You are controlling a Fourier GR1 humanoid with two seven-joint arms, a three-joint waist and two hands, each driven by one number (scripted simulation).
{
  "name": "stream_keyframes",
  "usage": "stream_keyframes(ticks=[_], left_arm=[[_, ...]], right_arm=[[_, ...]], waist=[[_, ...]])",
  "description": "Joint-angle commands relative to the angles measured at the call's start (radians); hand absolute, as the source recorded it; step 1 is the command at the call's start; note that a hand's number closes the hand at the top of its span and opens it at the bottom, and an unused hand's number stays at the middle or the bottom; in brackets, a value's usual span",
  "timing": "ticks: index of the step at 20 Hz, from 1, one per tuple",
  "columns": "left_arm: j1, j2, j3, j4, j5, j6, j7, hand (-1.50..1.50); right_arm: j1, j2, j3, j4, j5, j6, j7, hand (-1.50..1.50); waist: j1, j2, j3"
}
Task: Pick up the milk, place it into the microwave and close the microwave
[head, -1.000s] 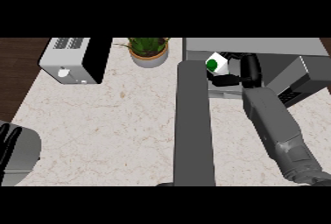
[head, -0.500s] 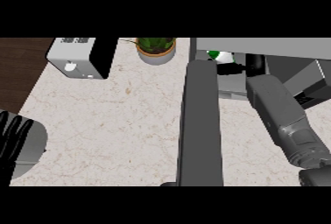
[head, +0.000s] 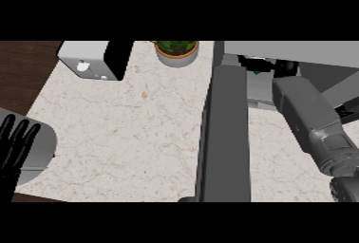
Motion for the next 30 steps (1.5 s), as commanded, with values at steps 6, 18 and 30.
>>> stream_keyframes(ticks=[6, 18, 30], left_arm=[[-0.045, 0.021, -0.017, -0.001, -0.065, 0.018, 0.019, -1.50], [-0.080, 0.007, -0.069, 0.011, -0.097, 0.010, 0.017, -1.50], [-0.068, -0.050, -0.139, 0.010, -0.187, 0.041, -0.002, -1.50]], right_arm=[[-0.047, -0.037, 0.080, 0.070, 0.108, -0.220, 0.031, -1.50], [-0.069, 0.011, 0.028, 0.084, 0.054, -0.014, 0.087, -1.50], [-0.005, 0.016, 0.002, 0.080, 0.034, 0.019, 0.030, -1.50]], waist=[[0.033, 0.016, 0.001], [0.035, 0.018, 0.005], [0.007, 0.003, 0.002]])
